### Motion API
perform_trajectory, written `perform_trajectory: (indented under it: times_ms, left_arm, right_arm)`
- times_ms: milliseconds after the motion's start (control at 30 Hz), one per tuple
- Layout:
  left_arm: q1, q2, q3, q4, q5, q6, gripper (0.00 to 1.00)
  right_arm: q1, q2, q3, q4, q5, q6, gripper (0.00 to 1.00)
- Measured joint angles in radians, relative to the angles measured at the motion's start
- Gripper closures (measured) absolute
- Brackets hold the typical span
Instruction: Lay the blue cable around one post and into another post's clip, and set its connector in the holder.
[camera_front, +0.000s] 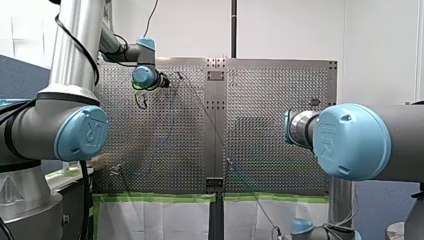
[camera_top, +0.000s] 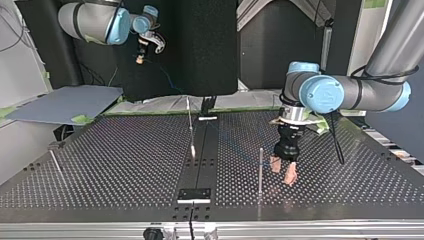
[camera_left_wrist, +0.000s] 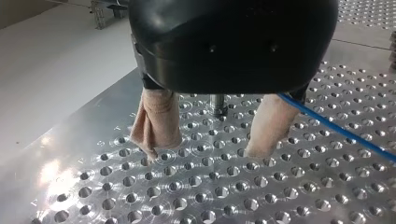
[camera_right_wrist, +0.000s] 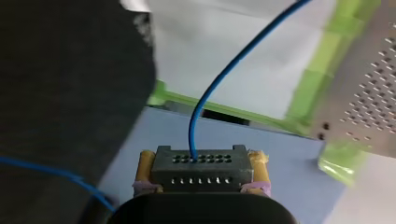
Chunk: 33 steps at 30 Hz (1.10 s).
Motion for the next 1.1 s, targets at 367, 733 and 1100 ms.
perform_trajectory:
  times_ms: [367, 733, 1100]
  left_arm:
    - [0.0, 0.0, 0.0, 0.0, 0.0, 0.0, 0.0]
    - [0.0, 0.0, 0.0, 0.002, 0.0, 0.0, 0.0]
    - [0.004, 0.0, 0.0, 0.003, 0.0, 0.0, 0.0]
  right_arm:
    - [0.018, -0.029, 0.091, -0.035, -0.035, 0.041, 1.0]
    - [0.063, -0.141, 0.101, 0.053, -0.042, 0.1, 1.0]
    - [0.101, -0.258, 0.102, 0.126, -0.009, 0.127, 1.0]
